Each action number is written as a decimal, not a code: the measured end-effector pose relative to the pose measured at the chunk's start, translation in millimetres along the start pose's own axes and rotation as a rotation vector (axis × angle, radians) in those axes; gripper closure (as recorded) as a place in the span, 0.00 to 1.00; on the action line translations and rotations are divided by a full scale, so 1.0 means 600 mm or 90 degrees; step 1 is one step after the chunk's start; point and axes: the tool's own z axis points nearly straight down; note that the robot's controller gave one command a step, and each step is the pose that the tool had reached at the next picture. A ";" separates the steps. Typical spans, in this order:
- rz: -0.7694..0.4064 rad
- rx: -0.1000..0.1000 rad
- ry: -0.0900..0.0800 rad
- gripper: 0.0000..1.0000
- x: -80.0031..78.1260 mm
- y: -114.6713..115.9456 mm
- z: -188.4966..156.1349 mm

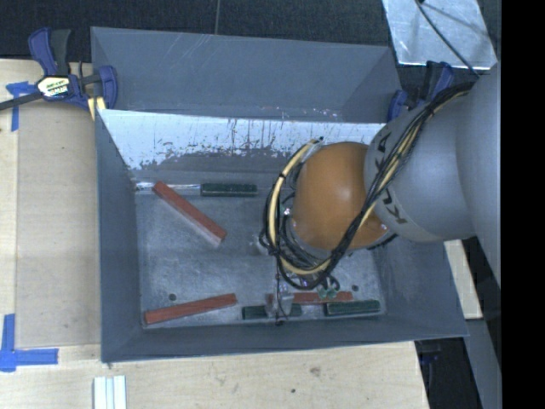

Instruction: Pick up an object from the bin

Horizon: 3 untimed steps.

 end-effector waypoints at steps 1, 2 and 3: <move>-0.018 0.001 -0.002 0.00 -0.010 -0.140 0.025; 0.102 0.000 -0.003 0.00 0.058 -0.338 -0.028; 0.049 -0.001 -0.005 0.00 0.053 -0.276 -0.083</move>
Offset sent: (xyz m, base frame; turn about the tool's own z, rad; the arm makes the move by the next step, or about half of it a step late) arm 0.0148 -0.0773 -0.0143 -0.0360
